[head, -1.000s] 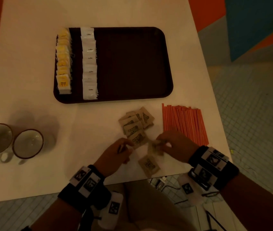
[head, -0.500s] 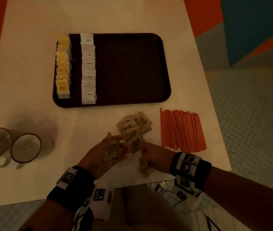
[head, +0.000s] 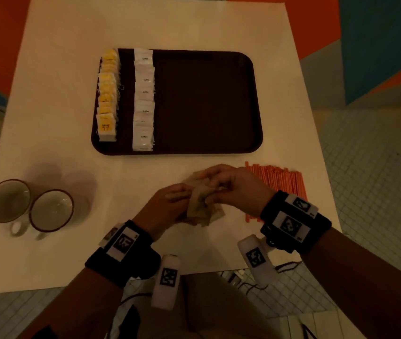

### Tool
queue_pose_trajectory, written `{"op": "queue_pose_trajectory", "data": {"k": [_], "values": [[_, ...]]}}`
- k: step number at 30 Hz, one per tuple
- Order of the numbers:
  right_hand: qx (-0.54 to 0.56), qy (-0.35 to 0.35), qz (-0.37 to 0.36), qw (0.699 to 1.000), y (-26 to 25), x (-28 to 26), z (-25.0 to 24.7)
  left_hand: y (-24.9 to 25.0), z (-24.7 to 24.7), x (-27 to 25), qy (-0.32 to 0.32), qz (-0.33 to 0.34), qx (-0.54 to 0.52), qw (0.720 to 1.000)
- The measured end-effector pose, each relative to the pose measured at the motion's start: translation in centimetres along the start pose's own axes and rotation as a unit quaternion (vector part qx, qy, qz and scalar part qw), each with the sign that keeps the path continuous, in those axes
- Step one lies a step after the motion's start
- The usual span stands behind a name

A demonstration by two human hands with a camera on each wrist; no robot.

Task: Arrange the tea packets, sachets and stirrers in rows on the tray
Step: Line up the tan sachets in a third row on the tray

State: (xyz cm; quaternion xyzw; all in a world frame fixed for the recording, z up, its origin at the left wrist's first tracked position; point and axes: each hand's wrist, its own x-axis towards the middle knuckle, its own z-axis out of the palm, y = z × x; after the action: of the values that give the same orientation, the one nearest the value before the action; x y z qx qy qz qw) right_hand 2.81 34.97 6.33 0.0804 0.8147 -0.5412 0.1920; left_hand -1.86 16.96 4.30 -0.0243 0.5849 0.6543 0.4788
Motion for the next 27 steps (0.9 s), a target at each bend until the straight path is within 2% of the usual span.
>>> {"op": "queue_pose_trajectory", "data": {"k": [2, 4, 6, 9, 11, 13, 16, 18, 20, 24, 27], "values": [[0.060, 0.052, 0.017, 0.997, 0.9, -0.2, -0.2, -0.1, -0.2, 0.3, 0.061, 0.025, -0.016, 0.998], [0.122, 0.072, 0.041, 0.989, 1.6, -0.7, -0.3, -0.1, -0.5, 0.7, 0.111, 0.036, -0.085, 0.989], [0.203, 0.063, 0.074, 0.974, 1.9, -1.0, 0.3, 0.1, -0.7, 1.1, 0.117, 0.029, -0.142, 0.983], [0.260, 0.095, 0.086, 0.957, 1.1, -0.7, 2.1, 0.4, -0.3, 1.2, 0.076, 0.004, -0.124, 0.989], [0.222, 0.132, 0.077, 0.963, 0.2, -0.1, 2.2, 0.3, 0.0, 1.2, 0.034, -0.016, -0.098, 0.994], [0.150, 0.127, 0.065, 0.978, -0.5, 0.3, 0.9, 0.6, -0.1, 1.0, 0.009, -0.045, -0.101, 0.994], [0.030, 0.001, 0.051, 0.998, -1.5, 0.6, -1.2, 1.1, -0.5, 1.0, -0.010, -0.095, -0.109, 0.989], [-0.073, -0.081, 0.036, 0.993, -2.2, 1.1, -1.5, 1.6, 0.0, 0.7, -0.050, -0.105, -0.109, 0.987], [-0.143, -0.097, 0.014, 0.985, -2.5, 1.6, -1.2, 1.8, 0.9, 0.7, -0.077, -0.098, -0.106, 0.987], [-0.115, -0.034, -0.013, 0.993, -2.4, 2.0, -1.2, 1.2, 1.1, 1.3, -0.038, -0.076, -0.127, 0.988], [0.039, 0.049, 0.014, 0.998, -1.9, 1.3, -1.6, 0.8, 0.3, 1.4, 0.007, -0.069, -0.160, 0.985]]}}
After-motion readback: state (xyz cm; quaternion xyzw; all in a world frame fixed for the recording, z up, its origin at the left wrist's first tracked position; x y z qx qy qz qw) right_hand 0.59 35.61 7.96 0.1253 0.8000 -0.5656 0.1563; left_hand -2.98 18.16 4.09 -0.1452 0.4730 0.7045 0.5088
